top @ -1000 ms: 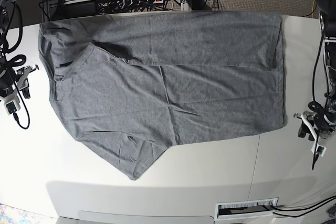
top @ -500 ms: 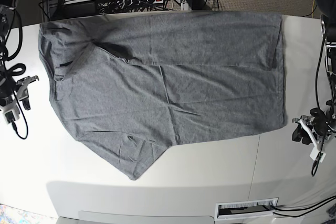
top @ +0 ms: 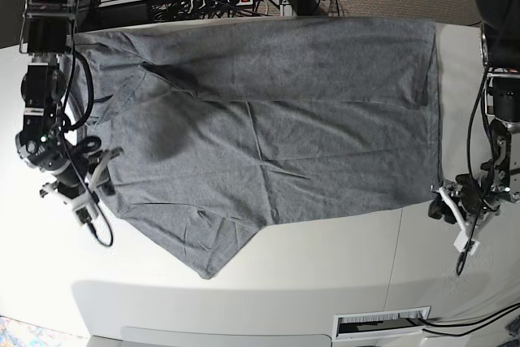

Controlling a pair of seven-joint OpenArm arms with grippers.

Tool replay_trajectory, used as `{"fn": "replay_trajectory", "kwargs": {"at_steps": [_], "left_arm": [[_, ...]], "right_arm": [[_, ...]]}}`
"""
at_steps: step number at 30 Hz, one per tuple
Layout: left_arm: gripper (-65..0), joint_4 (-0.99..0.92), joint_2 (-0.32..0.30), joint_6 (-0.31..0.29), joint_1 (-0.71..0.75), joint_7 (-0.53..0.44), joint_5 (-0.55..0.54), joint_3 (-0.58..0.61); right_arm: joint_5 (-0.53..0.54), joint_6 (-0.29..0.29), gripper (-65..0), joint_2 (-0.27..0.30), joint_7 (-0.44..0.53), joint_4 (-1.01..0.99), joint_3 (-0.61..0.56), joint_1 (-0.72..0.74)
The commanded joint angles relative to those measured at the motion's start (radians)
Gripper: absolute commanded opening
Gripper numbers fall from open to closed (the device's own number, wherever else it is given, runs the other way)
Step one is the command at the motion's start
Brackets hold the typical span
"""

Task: Fold the T-shirt properly
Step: 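Lower both grippers to the shirt's side edges near the hem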

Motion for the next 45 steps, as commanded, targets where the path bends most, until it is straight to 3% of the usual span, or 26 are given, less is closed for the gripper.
{"fn": "replay_trajectory", "kwargs": {"at_steps": [1,6,9,12,17,22,30,45], "left_arm": [[-39.4,0.017,-0.024,0.024,-0.034,-0.016,-0.001,-0.008],[-39.4,0.016,-0.027,0.116,-0.028,0.000,0.092,-0.008],[-39.4,0.016,-0.027,0.122,-0.014,0.040,0.078,-0.008],[-39.4,0.016,-0.027,0.103,0.018,0.067,0.015,-0.008],[-39.4,0.016,-0.026,0.017,0.052,0.097,-0.123,-0.008],[-39.3,0.016,-0.027,-0.018,0.051,0.103,-0.163,-0.008],[-39.3,0.016,-0.028,-0.017,0.013,0.091,-0.186,-0.008],[-39.3,0.016,-0.027,-0.018,-0.028,0.183,-0.166,-0.008]], "right_arm": [[0.002,-0.004,-42.9,0.019,0.015,-0.001,0.011,0.037],[0.003,-0.004,-42.9,0.020,-0.027,-0.032,0.011,0.082],[0.003,-0.003,-42.9,0.020,-0.027,-0.032,0.011,0.083],[0.003,-0.003,-42.9,0.020,-0.026,-0.032,0.011,0.084],[0.003,-0.003,-42.9,0.020,-0.026,-0.032,0.011,0.084],[0.003,-0.003,-42.9,0.020,-0.026,-0.032,0.011,0.084],[0.003,-0.003,-42.9,0.020,-0.027,-0.032,0.011,0.084],[0.003,-0.003,-42.9,0.020,-0.031,-0.032,0.011,0.083]]}}
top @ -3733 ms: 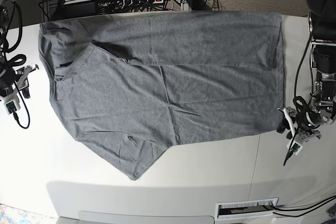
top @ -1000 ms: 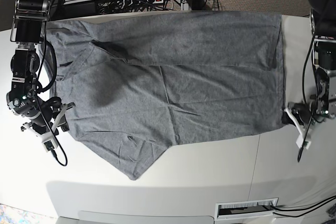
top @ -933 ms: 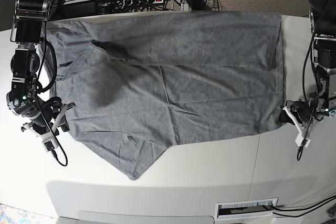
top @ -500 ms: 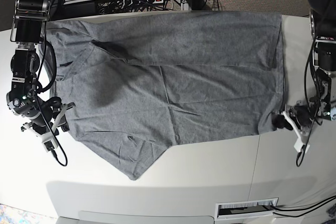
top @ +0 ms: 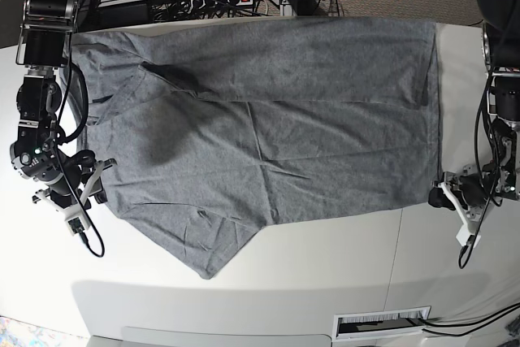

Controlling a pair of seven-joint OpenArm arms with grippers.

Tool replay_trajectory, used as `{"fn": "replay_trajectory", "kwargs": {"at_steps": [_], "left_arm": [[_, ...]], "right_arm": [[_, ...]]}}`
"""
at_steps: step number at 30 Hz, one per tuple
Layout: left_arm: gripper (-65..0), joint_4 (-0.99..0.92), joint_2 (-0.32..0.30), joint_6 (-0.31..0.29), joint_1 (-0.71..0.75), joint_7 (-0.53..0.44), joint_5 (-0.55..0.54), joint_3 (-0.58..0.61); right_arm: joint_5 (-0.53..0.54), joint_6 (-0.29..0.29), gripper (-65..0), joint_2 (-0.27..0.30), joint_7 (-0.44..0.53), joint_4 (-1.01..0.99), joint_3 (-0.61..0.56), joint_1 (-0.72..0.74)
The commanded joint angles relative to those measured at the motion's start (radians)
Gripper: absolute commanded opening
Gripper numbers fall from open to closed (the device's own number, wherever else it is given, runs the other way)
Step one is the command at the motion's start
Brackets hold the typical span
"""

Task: Fold the T-shirt properly
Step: 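Lower both grippers to the shirt's side edges near the hem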

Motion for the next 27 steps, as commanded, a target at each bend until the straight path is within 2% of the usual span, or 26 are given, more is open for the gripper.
{"fn": "replay_trajectory", "kwargs": {"at_steps": [1,4,6,10,15,18,27], "left_arm": [[-39.3,0.015,-0.019,-0.003,-0.030,-0.021,0.017,-0.007],[-39.3,0.015,-0.019,0.008,-0.008,-0.060,0.104,-0.007],[-39.3,0.014,-0.019,0.008,0.019,-0.084,0.106,-0.007],[-39.3,0.014,-0.019,0.004,0.061,-0.091,0.040,-0.007],[-39.3,0.015,-0.019,-0.052,0.064,-0.086,-0.046,-0.007],[-39.3,0.015,-0.019,-0.056,0.061,-0.088,-0.082,-0.007],[-39.3,0.015,-0.019,-0.056,0.035,-0.104,-0.084,-0.007]], "right_arm": [[0.005,-0.002,-42.9,0.019,0.017,0.014,0.010,0.027],[0.005,-0.002,-42.9,0.019,0.011,0.014,0.010,0.028],[0.005,-0.002,-42.9,0.019,0.011,0.014,0.010,0.028],[0.005,-0.002,-42.9,0.019,0.014,0.014,0.009,0.028],[0.005,-0.002,-42.9,0.019,0.014,0.014,0.010,0.028],[0.005,-0.002,-42.9,0.019,0.010,0.014,0.009,0.027],[0.005,-0.002,-42.9,0.019,0.006,0.014,0.009,0.028]]}}
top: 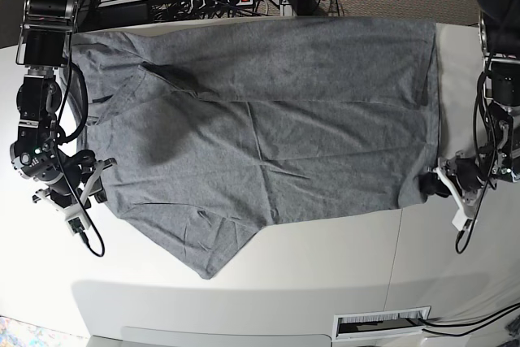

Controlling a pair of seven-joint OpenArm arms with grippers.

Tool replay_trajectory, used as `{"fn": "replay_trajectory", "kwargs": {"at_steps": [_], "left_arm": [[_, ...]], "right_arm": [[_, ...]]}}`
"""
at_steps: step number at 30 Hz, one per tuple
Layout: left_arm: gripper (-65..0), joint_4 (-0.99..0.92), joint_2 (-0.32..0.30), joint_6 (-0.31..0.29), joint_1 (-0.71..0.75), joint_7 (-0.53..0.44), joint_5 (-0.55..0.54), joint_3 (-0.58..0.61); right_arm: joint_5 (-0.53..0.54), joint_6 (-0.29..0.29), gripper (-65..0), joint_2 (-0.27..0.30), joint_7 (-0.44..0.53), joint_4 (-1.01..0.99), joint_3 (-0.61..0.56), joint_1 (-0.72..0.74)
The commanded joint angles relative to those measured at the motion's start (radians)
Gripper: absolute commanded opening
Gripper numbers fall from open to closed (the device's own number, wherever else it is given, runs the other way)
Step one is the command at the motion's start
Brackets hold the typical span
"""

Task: Fold the T-shirt properly
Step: 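Lower both grippers to the shirt's side edges near the hem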

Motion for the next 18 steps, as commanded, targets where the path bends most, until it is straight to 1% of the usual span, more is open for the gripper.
{"fn": "replay_trajectory", "kwargs": {"at_steps": [1,4,9,11,13,15,17,18], "left_arm": [[-39.2,0.014,-0.022,-0.004,-0.043,-0.023,-0.016,-0.007],[-39.2,0.014,-0.022,-0.004,-0.059,-0.027,-0.009,-0.007],[-39.2,0.014,-0.021,-0.010,-0.057,-0.060,0.043,-0.007],[-39.2,0.014,-0.021,-0.023,-0.054,-0.060,0.056,-0.007],[-39.2,0.014,-0.019,-0.023,-0.048,-0.068,0.093,-0.007],[-39.2,0.014,-0.018,-0.023,-0.036,-0.102,0.146,-0.007],[-39.2,0.014,-0.018,-0.022,-0.020,-0.136,0.177,-0.007],[-39.2,0.014,-0.018,-0.022,-0.013,-0.137,0.181,-0.007]], "right_arm": [[0.005,-0.002,-42.9,0.019,0.011,0.014,0.009,0.028],[0.005,-0.002,-42.9,0.019,0.008,0.014,0.010,0.028],[0.005,-0.002,-42.9,0.019,0.010,0.014,0.009,0.028],[0.005,-0.002,-42.9,0.019,0.010,0.014,0.010,0.028],[0.005,-0.002,-42.9,0.019,0.010,0.014,0.010,0.028],[0.005,-0.002,-42.9,0.019,0.010,0.014,0.009,0.028],[0.005,-0.002,-42.9,0.019,0.009,0.014,0.009,0.028],[0.005,-0.002,-42.9,0.019,0.009,0.014,0.009,0.028]]}}
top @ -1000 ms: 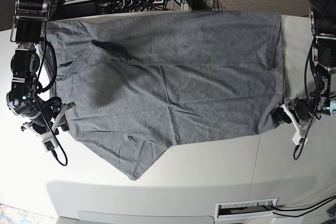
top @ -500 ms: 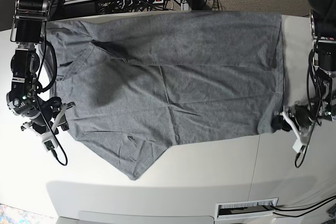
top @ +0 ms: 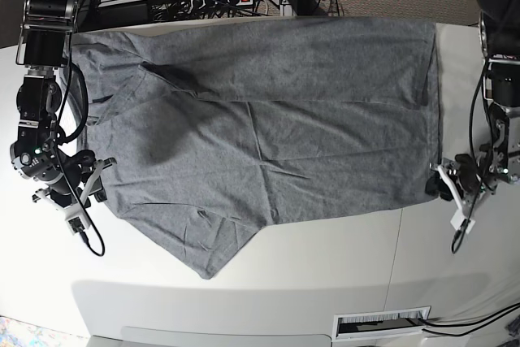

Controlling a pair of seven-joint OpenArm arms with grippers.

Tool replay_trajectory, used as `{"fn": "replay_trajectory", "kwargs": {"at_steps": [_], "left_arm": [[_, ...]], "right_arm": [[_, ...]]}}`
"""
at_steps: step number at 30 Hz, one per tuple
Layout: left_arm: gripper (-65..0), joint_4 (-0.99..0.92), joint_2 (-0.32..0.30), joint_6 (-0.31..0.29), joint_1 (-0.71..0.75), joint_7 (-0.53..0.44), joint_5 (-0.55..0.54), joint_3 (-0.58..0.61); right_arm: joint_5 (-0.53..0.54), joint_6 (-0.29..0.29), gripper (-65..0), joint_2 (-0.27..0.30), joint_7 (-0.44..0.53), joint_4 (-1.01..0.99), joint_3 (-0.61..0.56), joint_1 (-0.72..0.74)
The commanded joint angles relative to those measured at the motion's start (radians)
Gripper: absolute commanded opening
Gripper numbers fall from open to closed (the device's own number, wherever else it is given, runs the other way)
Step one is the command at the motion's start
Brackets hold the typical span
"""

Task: Fold the T-shirt properly
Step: 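Lower both grippers to the shirt's side edges near the hem, then close both grippers on the shirt's side edges near the hem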

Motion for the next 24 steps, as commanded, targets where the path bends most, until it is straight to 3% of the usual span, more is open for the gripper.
{"fn": "replay_trajectory", "kwargs": {"at_steps": [1,10,15,20,24], "left_arm": [[-39.1,0.014,-0.018,-0.003,-0.020,-0.021,-0.012,-0.007],[-40.7,0.014,0.024,-0.003,-0.002,-0.056,-0.012,-0.007],[-64.8,0.014,0.023,-0.003,-0.011,-0.078,-0.011,-0.007],[-65.0,0.014,0.015,-0.010,-0.017,-0.078,-0.012,-0.007],[-65.0,0.014,0.016,-0.011,-0.019,-0.079,-0.012,-0.007]], "right_arm": [[0.004,-0.002,-42.9,0.020,0.020,0.014,0.010,0.028],[0.004,-0.002,-42.9,0.020,0.020,0.014,0.009,0.028],[0.003,-0.002,-42.9,0.020,0.019,0.014,0.010,0.028],[-0.005,-0.003,-42.9,0.020,0.042,0.014,0.010,0.028],[-0.086,-0.004,-42.9,0.020,0.138,0.014,0.010,0.028]]}}
